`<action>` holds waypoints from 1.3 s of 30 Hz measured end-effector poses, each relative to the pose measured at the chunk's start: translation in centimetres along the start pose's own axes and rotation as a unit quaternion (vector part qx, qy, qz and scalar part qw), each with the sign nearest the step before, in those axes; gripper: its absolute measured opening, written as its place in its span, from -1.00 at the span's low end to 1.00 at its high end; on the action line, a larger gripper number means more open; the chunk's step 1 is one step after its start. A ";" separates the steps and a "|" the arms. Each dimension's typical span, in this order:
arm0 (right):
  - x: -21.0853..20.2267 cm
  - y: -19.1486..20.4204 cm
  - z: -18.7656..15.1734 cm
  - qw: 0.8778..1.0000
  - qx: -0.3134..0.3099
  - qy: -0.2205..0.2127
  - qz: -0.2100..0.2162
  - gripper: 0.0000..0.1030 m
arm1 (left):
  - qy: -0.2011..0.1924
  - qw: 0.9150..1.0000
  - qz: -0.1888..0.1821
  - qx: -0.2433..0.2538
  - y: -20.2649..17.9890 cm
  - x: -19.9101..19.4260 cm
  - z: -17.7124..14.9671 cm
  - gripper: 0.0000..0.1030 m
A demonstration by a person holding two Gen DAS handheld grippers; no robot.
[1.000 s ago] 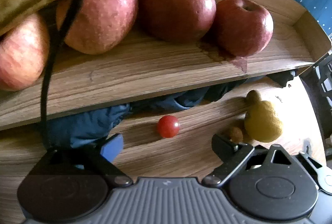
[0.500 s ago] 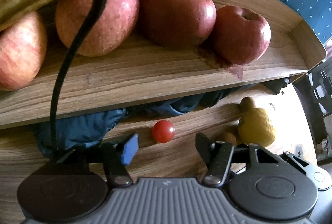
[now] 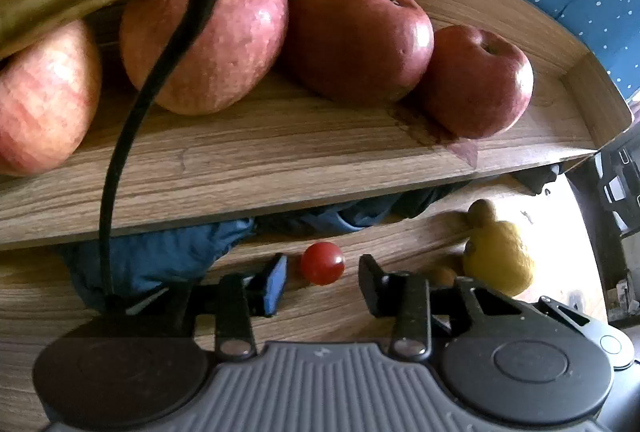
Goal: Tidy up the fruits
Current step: 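Grasp the red cherry tomato with the left gripper while the right grasps a small brown kiwi, then lift the held tomato and kiwi and carry them over the steel tray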
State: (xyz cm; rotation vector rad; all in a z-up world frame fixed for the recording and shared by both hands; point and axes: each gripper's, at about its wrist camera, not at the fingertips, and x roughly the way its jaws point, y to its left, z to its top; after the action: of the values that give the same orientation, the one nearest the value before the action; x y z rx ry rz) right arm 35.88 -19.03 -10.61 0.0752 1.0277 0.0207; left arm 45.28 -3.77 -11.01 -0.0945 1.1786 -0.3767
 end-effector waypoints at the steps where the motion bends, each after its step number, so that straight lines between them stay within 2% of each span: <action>1: 0.0 0.0 0.1 1.000 0.000 0.000 -0.001 -0.25 | 0.000 1.000 -0.001 0.000 0.2 -0.2 0.0 -0.23; 6: -0.6 -0.1 -0.2 1.000 0.000 -0.002 -0.005 -0.44 | 0.000 1.000 -0.005 -0.004 0.5 -0.2 0.0 -0.43; 9: -0.7 -0.1 -0.2 1.000 0.001 -0.002 -0.004 -0.44 | -0.001 1.000 -0.007 -0.004 0.6 -0.3 0.0 -0.48; 24: -1.9 -0.6 -0.5 1.000 0.004 -0.017 0.006 -0.44 | -0.008 1.000 -0.009 0.004 -0.8 -1.8 -1.2 -0.49; 39: -6.6 -1.6 -2.7 0.999 0.004 -0.047 0.017 -0.44 | -0.024 1.000 -0.010 0.015 -3.5 -5.0 -4.5 -0.49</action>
State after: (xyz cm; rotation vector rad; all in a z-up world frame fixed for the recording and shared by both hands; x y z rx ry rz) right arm 30.09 -20.77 -6.49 0.0996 0.9329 0.0436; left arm 38.66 -4.81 -7.43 -0.0878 1.1253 -0.4072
